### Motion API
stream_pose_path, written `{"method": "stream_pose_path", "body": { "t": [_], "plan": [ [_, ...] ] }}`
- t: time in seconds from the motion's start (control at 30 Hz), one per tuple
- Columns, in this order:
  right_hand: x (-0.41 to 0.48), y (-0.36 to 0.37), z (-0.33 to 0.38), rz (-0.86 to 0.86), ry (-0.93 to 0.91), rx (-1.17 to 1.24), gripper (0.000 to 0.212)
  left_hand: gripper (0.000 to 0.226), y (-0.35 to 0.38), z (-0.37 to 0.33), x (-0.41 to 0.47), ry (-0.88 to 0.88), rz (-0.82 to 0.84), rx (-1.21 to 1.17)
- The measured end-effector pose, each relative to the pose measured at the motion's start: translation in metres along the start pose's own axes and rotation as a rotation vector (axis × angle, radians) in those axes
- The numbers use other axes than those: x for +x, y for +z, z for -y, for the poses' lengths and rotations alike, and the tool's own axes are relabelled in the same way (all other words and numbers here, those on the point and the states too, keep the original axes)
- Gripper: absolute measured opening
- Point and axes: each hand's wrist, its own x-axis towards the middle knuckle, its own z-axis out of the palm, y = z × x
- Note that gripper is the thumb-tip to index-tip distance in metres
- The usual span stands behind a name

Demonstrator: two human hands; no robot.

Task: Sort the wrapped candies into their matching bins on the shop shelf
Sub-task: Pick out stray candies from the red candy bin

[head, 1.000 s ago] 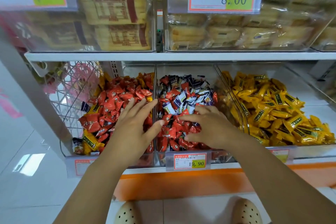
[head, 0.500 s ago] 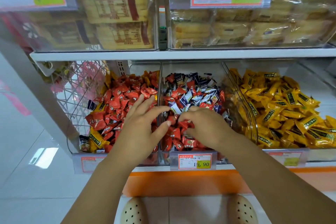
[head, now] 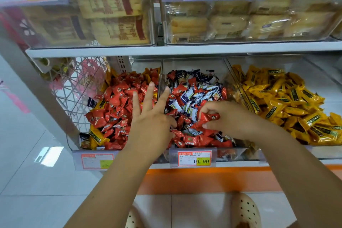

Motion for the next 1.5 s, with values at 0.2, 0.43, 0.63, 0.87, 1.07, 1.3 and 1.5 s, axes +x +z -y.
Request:
{"method": "stream_pose_path", "body": {
  "t": [0.2,0.43,0.63,0.87,1.07,1.3,1.5],
  "plan": [
    [-0.003,-0.002,0.005,-0.103,0.002,0.228,0.013,0.004,0.005,0.005,-0.001,0.043,-0.131,-0.326],
    [-0.013,-0.009,0.011,-0.178,-0.001,0.533,0.01,0.02,-0.022,0.005,-0.011,-0.211,-0.288,-0.782],
    [0.004,0.013,0.047,-0.312,-0.194,0.458,0.009,0.015,-0.031,0.042,-0.025,-0.561,-0.485,-0.673],
    [0.059,0.034,0.111,-0.467,-0.327,0.346,0.032,0.013,-0.032,0.091,-0.009,-0.775,-0.549,-0.719],
    [0.072,0.029,0.111,-0.244,-0.364,0.329,0.049,0.04,-0.024,0.093,0.0,-0.572,-0.343,-0.625],
    [0.021,-0.008,0.048,-0.02,-0.098,0.138,0.033,0.03,-0.041,0.052,-0.012,-0.248,-0.287,-0.595],
    [-0.013,0.002,0.019,0.195,-0.021,-0.239,0.05,0.031,-0.026,-0.008,-0.023,0.064,-0.08,-0.485]
  ]
}}
